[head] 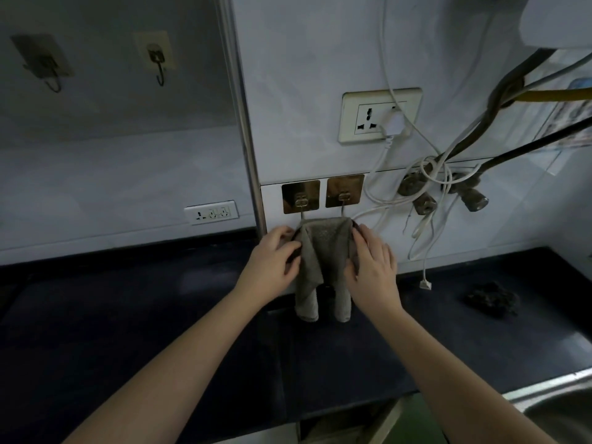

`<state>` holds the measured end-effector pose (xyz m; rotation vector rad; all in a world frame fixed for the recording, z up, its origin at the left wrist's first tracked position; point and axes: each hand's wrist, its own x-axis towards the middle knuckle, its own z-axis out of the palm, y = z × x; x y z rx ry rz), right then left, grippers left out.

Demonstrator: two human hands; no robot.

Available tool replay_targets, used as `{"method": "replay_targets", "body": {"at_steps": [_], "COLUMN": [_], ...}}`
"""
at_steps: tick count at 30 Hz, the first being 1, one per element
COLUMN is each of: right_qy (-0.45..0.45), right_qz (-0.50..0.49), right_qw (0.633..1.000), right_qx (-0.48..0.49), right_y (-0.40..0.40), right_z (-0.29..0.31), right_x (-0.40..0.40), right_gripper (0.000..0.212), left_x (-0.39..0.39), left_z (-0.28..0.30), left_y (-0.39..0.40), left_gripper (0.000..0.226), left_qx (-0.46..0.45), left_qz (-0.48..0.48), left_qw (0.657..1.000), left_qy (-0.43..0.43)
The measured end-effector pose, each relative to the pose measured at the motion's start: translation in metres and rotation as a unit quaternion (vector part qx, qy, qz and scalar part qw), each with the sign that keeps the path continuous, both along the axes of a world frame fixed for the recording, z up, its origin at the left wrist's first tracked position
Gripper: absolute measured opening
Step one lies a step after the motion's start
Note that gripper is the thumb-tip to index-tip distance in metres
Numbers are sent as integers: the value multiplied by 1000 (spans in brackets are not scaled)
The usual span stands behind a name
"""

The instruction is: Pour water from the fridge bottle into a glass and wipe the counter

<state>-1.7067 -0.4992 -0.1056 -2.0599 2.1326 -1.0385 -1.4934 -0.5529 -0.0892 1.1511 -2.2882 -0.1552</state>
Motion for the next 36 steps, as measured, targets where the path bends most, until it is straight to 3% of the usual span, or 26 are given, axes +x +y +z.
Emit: {"method": "replay_targets", "body": {"at_steps": [2,7,10,13,16,21,30,36], "right_qy": [-40,-169,-204,-166,-99,31,105,114], "right_qz": [26,62,70,33,2,-15,68,89], "right_qw": [999,980,970,978,985,981,960,958], "right_qx": [22,79,115,121,139,189,252,248], "right_y": [5,12,16,24,37,54,67,71], "right_z": [-3,1,9,18,23,19,8,3], "right_x": [2,10,11,4,0,0,30,64], "right_gripper": [65,70,68,56,44,52,54,54], "left_x": [-4,-15,-14,-10,-8,-5,27,59], "left_z": [4,6,2,5,11,7,-10,-7], "left_y": [6,18,23,31,51,78,86,104], "left_gripper": [35,44,48,49,45,48,44,60], "left_qx": [-24,95,87,64,104,121,91,120], "left_qz": [-8,6,-16,13,60,74,127,148], "left_qw": [1000,995,995,997,992,980,954,941], "left_qy": [-9,-23,-51,-43,-33,-141,-254,-279]}}
